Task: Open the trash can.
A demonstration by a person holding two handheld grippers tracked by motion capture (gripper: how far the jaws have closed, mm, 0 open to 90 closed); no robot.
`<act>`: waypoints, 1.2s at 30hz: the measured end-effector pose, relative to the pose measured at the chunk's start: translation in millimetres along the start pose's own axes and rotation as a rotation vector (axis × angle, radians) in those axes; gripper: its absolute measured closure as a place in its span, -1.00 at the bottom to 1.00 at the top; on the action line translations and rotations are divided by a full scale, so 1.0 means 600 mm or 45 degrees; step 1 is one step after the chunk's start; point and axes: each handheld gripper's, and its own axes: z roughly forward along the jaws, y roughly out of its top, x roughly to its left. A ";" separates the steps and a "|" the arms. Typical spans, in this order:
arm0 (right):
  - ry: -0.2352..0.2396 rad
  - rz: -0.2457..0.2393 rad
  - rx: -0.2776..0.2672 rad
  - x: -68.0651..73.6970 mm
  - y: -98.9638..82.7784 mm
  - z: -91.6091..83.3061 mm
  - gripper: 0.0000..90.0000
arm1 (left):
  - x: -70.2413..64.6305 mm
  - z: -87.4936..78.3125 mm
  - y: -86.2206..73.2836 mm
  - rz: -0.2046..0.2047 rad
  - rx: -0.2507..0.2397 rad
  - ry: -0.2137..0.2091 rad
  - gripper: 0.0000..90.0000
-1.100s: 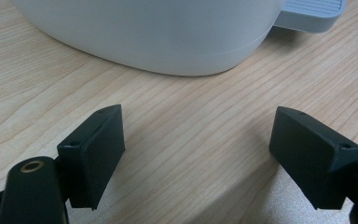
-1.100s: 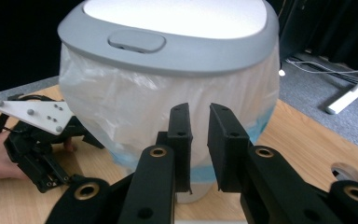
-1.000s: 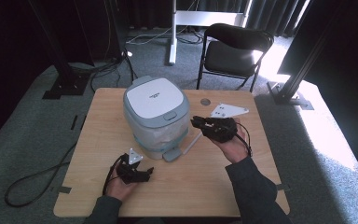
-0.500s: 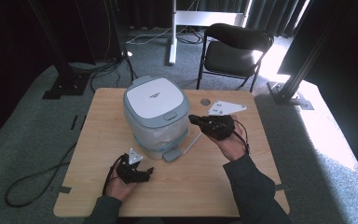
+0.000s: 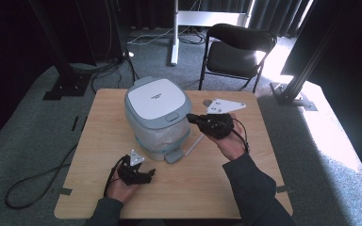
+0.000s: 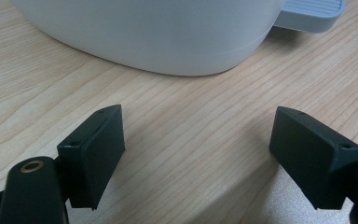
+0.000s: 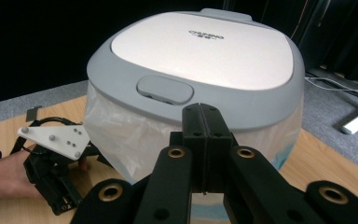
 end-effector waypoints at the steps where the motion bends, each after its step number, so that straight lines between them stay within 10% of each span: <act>1: 0.002 0.000 -0.002 0.001 0.001 0.001 1.00 | 0.000 0.000 0.000 0.000 0.000 0.000 -0.60; 36: 0.063 0.027 -0.004 0.005 0.030 0.053 1.00 | 0.000 0.000 0.000 0.002 0.002 -0.001 -0.60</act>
